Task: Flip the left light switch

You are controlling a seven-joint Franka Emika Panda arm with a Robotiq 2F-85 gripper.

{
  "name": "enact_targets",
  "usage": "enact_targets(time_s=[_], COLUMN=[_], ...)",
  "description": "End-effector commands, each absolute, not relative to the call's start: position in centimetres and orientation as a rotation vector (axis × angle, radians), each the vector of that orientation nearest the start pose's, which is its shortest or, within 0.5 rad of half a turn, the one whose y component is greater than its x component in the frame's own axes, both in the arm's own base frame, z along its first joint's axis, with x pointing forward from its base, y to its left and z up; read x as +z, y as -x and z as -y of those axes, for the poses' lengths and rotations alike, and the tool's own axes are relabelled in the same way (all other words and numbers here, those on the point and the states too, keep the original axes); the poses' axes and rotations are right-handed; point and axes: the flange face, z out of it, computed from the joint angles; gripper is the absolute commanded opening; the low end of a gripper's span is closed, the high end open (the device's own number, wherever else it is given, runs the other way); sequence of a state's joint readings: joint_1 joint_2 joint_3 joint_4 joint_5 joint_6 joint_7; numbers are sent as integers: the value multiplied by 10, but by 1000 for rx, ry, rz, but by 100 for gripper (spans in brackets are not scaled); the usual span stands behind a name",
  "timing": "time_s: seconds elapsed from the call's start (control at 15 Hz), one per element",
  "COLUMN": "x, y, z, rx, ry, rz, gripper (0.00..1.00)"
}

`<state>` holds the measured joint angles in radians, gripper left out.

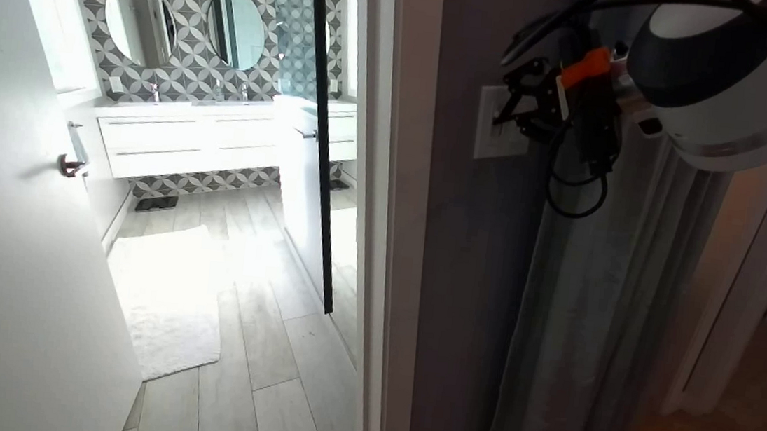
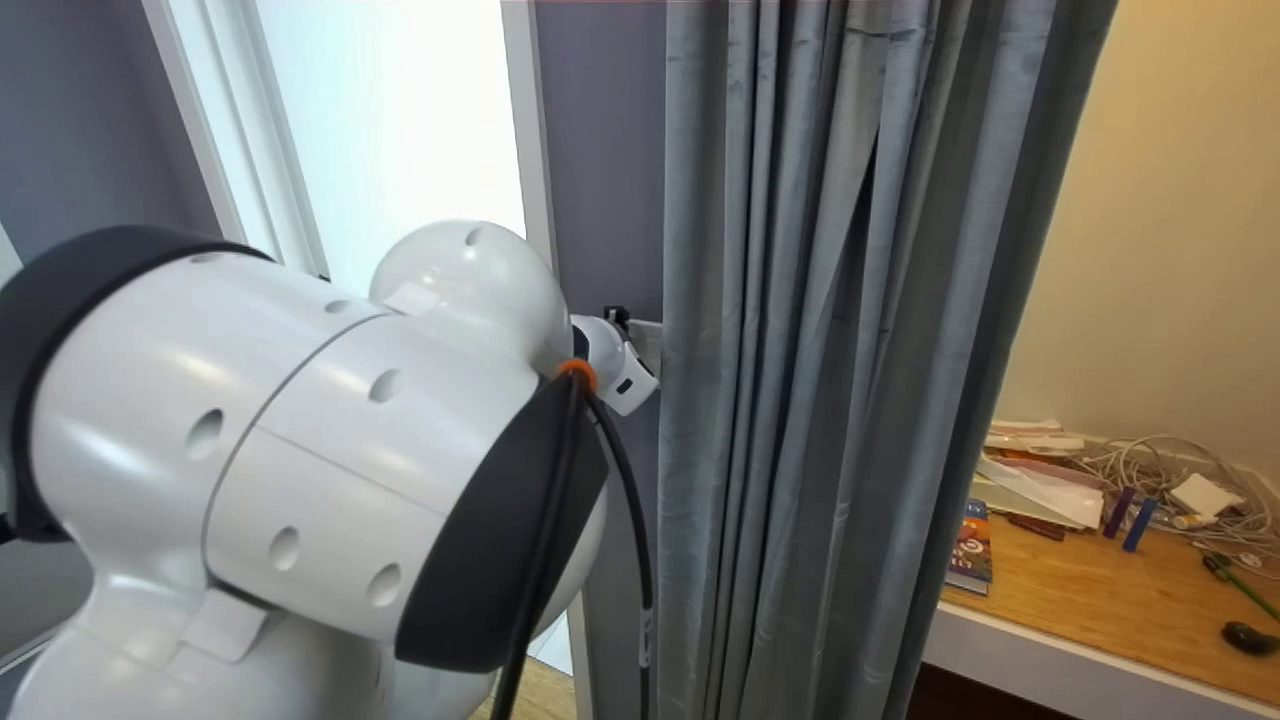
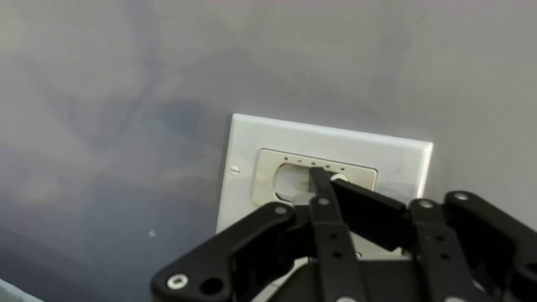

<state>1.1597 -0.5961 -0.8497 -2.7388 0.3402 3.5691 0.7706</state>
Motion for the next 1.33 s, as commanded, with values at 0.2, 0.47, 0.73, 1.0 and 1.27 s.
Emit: enact_targets(time_s=[0.2, 0.47, 0.73, 1.0, 1.27], x=[493, 494, 489, 487, 489], y=[-424, -425, -424, -424, -424], z=[-69, -70, -68, -67, -67], rx=[-887, -911, -916, -919, -928], ry=[1702, 1710, 1726, 1733, 1751], rz=[-945, -922, -921, -920, -903], gripper=[41, 26, 2, 1, 20])
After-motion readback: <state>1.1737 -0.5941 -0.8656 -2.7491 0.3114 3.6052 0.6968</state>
